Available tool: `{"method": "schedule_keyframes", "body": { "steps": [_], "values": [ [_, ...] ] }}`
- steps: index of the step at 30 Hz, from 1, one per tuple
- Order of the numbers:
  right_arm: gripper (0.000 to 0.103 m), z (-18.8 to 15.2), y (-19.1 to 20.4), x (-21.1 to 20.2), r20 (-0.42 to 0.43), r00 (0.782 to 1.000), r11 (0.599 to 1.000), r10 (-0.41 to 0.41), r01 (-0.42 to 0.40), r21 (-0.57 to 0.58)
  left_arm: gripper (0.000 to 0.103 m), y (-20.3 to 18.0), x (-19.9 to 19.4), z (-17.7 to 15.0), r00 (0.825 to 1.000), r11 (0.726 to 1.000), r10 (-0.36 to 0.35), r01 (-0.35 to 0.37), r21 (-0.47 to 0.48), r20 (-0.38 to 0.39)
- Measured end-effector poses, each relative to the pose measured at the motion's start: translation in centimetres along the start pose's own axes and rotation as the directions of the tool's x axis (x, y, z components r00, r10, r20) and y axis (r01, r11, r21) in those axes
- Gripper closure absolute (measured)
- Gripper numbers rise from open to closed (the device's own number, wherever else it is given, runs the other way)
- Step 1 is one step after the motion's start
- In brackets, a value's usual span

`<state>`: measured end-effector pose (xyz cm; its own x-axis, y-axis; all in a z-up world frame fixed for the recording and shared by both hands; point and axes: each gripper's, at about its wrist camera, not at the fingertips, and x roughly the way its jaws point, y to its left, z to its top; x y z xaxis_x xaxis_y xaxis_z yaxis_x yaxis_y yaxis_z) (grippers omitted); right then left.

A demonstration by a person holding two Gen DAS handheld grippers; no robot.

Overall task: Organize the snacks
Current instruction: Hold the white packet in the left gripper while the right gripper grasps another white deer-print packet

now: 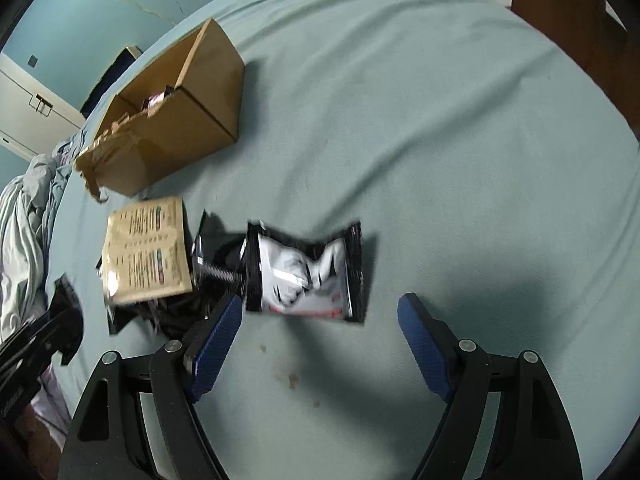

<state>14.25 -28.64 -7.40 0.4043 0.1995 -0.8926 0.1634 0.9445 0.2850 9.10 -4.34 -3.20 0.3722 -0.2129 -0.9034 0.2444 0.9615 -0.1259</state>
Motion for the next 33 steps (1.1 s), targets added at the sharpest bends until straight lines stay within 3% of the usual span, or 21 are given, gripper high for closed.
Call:
{"method": "schedule_keyframes", "body": {
  "steps": [9, 15, 19, 20, 21, 24, 27, 33],
  "values": [
    [0.023, 0.9, 0.9, 2.0, 0.047, 0.998, 0.999, -0.048, 0.048, -0.009, 0.073, 0.5, 0.0, 0.6, 1.0, 1.0, 0.006, -0.006, -0.006, 0.014],
    [0.023, 0.3, 3.3, 3.3, 0.083, 0.984, 0.976, -0.158, 0.168, -0.136, 0.073, 0.6, 0.2, 0.5, 1.0, 1.0, 0.026, -0.026, -0.009, 0.008],
    [0.023, -0.2, 4.4, 3.8, 0.105, 0.978, 0.96, -0.179, 0.197, -0.198, 0.073, 0.5, 0.2, 0.5, 0.999, 0.999, 0.05, -0.05, -0.003, 0.019],
    [0.027, -0.2, 4.5, 3.7, 0.108, 0.979, 0.96, -0.173, 0.192, -0.205, 0.073, 0.5, 0.2, 0.5, 0.998, 0.998, 0.057, -0.056, -0.002, 0.022],
    [0.045, -0.3, 4.4, 3.5, 0.113, 0.981, 0.963, -0.161, 0.181, -0.202, 0.073, 0.5, 0.3, 0.4, 0.998, 0.998, 0.065, -0.065, -0.001, 0.024],
    [0.057, -0.2, 3.8, 2.5, 0.114, 0.989, 0.98, -0.096, 0.114, -0.163, 0.073, 0.6, 0.3, 0.2, 0.995, 0.996, 0.091, -0.091, 0.0, 0.032],
    [0.066, -0.5, 2.9, 0.7, 0.126, 0.991, 0.992, -0.034, 0.049, -0.115, 0.073, 1.0, 0.3, 0.0, 0.992, 0.993, 0.121, -0.121, -0.003, 0.04],
    [0.071, -1.2, 2.9, -3.3, 0.197, 0.98, 0.993, 0.032, -0.01, -0.114, 0.073, 1.5, -0.4, -0.1, 0.988, 0.99, 0.14, -0.139, -0.016, 0.061]
  ]
}}
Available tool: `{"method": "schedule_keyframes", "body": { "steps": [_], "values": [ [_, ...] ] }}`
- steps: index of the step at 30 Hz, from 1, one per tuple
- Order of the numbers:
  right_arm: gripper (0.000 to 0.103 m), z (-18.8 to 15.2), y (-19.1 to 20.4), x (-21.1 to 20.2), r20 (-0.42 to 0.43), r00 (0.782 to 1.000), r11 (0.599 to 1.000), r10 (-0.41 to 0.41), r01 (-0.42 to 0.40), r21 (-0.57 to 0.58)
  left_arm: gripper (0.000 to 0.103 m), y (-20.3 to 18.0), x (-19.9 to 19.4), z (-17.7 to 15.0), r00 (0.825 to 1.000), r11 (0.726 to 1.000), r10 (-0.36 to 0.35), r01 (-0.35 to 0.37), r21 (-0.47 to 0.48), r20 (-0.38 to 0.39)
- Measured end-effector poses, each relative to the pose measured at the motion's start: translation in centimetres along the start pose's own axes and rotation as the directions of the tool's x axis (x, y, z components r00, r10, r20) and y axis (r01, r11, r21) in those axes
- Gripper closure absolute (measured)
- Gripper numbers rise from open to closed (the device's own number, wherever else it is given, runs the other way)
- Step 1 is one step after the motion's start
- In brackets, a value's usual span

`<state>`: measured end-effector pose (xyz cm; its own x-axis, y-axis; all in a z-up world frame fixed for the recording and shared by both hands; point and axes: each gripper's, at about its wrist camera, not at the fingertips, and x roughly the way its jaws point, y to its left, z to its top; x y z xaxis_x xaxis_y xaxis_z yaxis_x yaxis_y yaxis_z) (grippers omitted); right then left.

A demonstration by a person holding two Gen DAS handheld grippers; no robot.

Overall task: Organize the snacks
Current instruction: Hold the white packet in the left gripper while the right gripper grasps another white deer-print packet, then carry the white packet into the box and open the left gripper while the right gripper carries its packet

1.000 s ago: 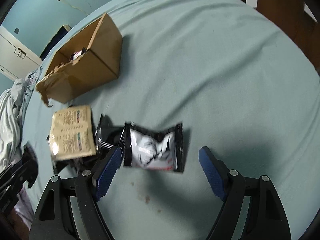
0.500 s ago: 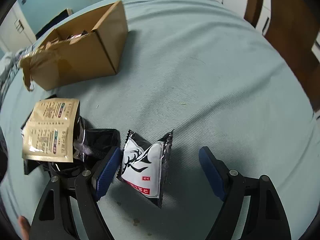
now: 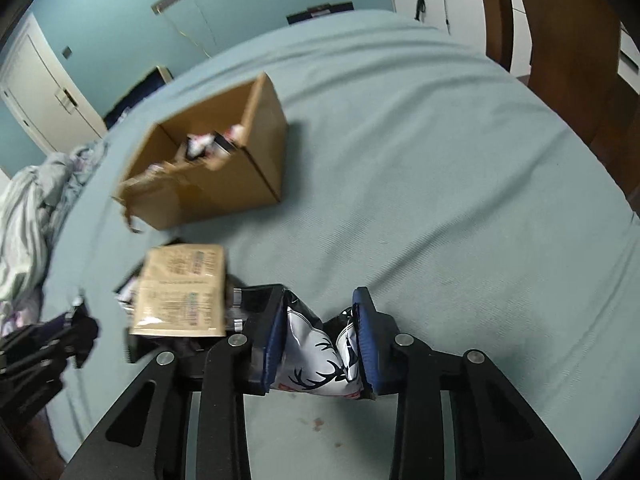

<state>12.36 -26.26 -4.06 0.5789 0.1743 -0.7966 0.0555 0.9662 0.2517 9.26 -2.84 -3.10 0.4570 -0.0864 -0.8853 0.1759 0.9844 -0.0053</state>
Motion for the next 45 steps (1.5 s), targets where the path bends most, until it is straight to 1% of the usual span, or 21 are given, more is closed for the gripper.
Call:
{"method": "schedule_keyframes", "body": {
  "steps": [5, 9, 17, 22, 24, 26, 30, 34, 37, 40, 45],
  "values": [
    [0.071, -0.6, 0.9, -3.0, 0.049, 0.998, 0.999, 0.047, -0.046, -0.017, 0.073, 0.4, -1.0, 0.4, 0.999, 1.0, 0.005, -0.004, -0.017, 0.033],
    [0.071, -0.9, 1.4, -4.4, 0.072, 0.996, 0.997, 0.05, -0.046, -0.054, 0.073, 0.4, -1.5, 0.7, 0.998, 1.0, 0.007, -0.006, -0.023, 0.056],
    [0.071, -0.4, 2.3, -4.4, 0.091, 0.994, 0.996, 0.055, -0.048, -0.077, 0.073, 1.1, -0.8, 2.6, 0.997, 0.999, 0.015, -0.012, -0.038, 0.07],
    [0.071, 0.3, 2.8, -3.7, 0.077, 0.996, 0.995, 0.05, -0.043, -0.089, 0.073, 1.6, -0.2, 4.0, 0.998, 0.999, 0.013, -0.01, -0.045, 0.068],
    [0.071, 0.8, 2.9, -3.3, 0.065, 0.997, 0.995, 0.052, -0.046, -0.088, 0.073, 1.5, 0.2, 4.9, 0.998, 0.999, 0.002, 0.0, -0.042, 0.064],
    [0.071, 1.3, 3.2, -3.2, 0.066, 0.997, 0.995, 0.044, -0.038, -0.092, 0.073, 1.1, 0.4, 6.0, 0.998, 1.0, 0.006, -0.005, -0.025, 0.068],
    [0.071, 2.1, 3.4, -3.1, 0.068, 0.997, 0.994, 0.041, -0.034, -0.101, 0.073, 0.2, 1.2, 8.9, 0.997, 1.0, 0.004, -0.004, -0.005, 0.081],
    [0.071, 3.6, 3.5, -2.6, 0.063, 0.997, 0.994, 0.051, -0.045, -0.098, 0.073, 0.0, 1.9, 12.3, 0.996, 1.0, -0.001, 0.003, -0.031, 0.085],
    [0.071, 4.7, 3.5, -2.2, 0.067, 0.995, 0.993, 0.071, -0.064, -0.096, 0.073, 0.2, 2.3, 14.5, 0.994, 0.998, 0.02, -0.014, -0.057, 0.104],
    [0.071, 5.4, 3.4, -1.6, 0.068, 0.995, 0.993, 0.069, -0.062, -0.096, 0.073, 0.2, 3.1, 16.3, 0.995, 0.998, 0.022, -0.016, -0.064, 0.1],
    [0.071, 6.0, 3.5, -0.5, 0.06, 0.996, 0.993, 0.068, -0.062, -0.097, 0.073, 0.3, 4.6, 17.8, 0.996, 0.995, 0.015, -0.008, -0.095, 0.083]
  ]
}}
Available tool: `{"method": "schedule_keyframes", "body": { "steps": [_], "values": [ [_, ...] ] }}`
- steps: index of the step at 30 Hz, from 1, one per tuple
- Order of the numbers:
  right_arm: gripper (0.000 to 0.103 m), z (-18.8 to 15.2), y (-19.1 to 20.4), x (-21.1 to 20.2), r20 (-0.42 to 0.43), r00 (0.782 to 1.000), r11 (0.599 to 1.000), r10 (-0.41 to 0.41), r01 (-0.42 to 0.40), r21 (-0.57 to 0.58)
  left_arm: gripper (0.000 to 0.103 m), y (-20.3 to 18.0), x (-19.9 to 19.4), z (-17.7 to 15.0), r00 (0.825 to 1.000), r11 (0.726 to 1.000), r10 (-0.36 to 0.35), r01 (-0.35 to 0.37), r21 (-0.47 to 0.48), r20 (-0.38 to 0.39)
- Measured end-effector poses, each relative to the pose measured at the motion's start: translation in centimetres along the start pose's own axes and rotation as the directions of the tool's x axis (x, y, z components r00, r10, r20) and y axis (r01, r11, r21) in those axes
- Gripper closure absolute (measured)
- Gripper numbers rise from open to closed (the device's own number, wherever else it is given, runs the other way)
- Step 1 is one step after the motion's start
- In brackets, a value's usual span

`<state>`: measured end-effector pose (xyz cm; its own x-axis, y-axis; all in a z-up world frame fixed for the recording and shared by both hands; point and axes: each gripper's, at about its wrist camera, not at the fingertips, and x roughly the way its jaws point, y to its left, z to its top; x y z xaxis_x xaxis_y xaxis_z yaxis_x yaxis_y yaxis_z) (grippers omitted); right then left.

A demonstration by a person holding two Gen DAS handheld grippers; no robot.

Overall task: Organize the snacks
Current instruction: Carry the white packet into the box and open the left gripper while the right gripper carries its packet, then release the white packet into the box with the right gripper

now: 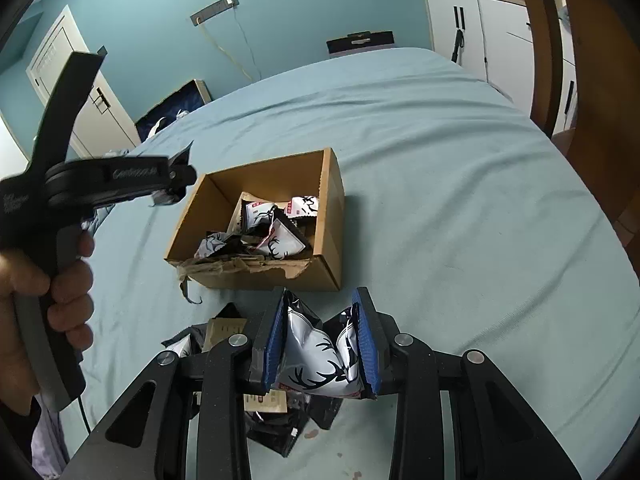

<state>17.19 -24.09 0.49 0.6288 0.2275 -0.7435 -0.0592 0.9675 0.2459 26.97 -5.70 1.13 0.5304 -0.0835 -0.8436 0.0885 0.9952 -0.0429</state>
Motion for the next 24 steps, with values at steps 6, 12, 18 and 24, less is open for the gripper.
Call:
{"method": "schedule_keyframes", "body": {
  "steps": [6, 12, 18, 24],
  "values": [
    [0.071, 0.7, 0.1, 1.1, -0.014, 1.0, 1.0, 0.004, -0.004, 0.003, 0.072, -0.4, 1.5, -0.5, 0.999, 0.999, -0.034, 0.034, 0.012, -0.036],
    [0.071, 2.1, 0.8, 1.3, -0.014, 1.0, 1.0, 0.002, -0.002, -0.014, 0.019, 0.0, 0.1, -1.3, 1.0, 0.999, -0.026, 0.026, 0.039, 0.004],
    [0.071, 5.1, 1.8, 1.9, -0.008, 1.0, 1.0, 0.021, -0.022, -0.015, 0.019, 1.6, -3.9, -3.3, 0.999, 0.998, 0.035, -0.037, 0.048, 0.036],
    [0.071, 8.1, 3.1, 4.0, -0.06, 0.997, 0.999, 0.05, -0.049, 0.013, 0.018, 1.5, -7.9, -7.2, 0.996, 0.987, 0.075, -0.079, 0.139, 0.04]
  ]
}}
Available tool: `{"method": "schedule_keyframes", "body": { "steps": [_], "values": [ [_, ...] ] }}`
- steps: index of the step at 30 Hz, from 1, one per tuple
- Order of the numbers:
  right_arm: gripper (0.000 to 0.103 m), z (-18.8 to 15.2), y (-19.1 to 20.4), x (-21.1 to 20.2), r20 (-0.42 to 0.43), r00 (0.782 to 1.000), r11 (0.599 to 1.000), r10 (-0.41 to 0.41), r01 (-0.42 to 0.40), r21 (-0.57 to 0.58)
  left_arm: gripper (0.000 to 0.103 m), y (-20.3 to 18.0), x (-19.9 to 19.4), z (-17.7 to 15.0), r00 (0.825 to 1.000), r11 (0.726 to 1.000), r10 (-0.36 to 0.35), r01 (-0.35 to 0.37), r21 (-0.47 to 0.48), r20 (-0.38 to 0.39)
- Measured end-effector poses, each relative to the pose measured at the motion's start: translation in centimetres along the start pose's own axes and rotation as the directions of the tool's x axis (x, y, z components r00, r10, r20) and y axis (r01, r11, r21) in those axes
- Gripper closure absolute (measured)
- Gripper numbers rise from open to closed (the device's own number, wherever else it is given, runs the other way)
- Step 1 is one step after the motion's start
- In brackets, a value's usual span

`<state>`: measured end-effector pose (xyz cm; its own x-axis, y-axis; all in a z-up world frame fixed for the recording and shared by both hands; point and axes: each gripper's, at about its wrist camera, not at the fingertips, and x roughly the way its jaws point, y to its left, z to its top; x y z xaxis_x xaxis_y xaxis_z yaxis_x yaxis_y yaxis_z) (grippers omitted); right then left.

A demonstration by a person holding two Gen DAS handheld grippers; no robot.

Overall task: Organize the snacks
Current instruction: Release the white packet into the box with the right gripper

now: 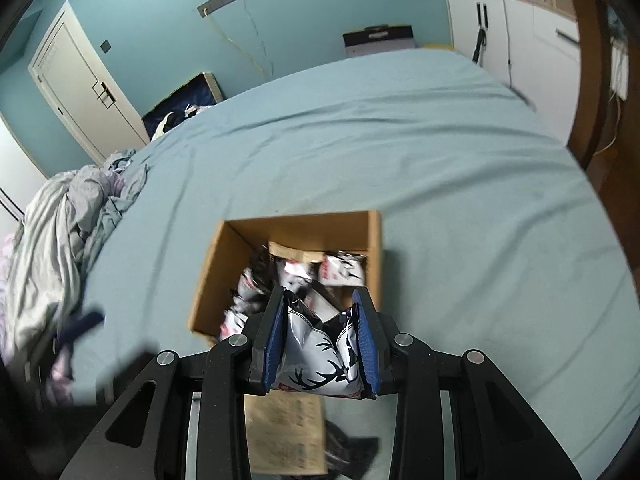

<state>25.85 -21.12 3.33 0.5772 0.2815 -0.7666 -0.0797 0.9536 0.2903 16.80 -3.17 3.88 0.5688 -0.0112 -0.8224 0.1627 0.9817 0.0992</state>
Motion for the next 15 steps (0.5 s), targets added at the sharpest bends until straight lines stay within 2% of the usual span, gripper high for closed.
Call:
{"method": "schedule_keyframes", "body": {
  "steps": [3, 7, 11, 13, 15],
  "values": [
    [0.071, 1.4, 0.0, 1.2, -0.03, 0.998, 0.994, 0.063, -0.06, 0.096, 0.018, -0.3, -1.9, -1.7, 0.999, 1.0, -0.019, 0.019, -0.004, 0.027],
    [0.067, 2.6, 2.2, 1.9, -0.004, 0.999, 0.998, 0.039, -0.039, 0.048, 0.018, -1.4, -3.1, -3.3, 0.998, 0.998, -0.063, 0.063, 0.001, 0.013],
    [0.034, 2.1, 2.0, 1.3, 0.077, 0.997, 0.993, 0.003, -0.012, 0.115, 0.018, -2.1, -3.7, -4.0, 0.999, 0.999, -0.04, 0.04, 0.026, 0.02],
    [0.03, 1.1, 1.6, -0.2, 0.14, 0.99, 0.993, -0.017, 0.0, 0.12, 0.018, -1.8, -3.8, -4.4, 0.999, 0.999, -0.045, 0.045, 0.012, 0.01],
    [0.027, -0.3, 1.4, -1.3, 0.159, 0.985, 0.993, -0.063, 0.046, 0.109, 0.019, -1.4, -3.8, -4.8, 0.999, 0.999, -0.047, 0.047, -0.018, -0.003]
  ]
}}
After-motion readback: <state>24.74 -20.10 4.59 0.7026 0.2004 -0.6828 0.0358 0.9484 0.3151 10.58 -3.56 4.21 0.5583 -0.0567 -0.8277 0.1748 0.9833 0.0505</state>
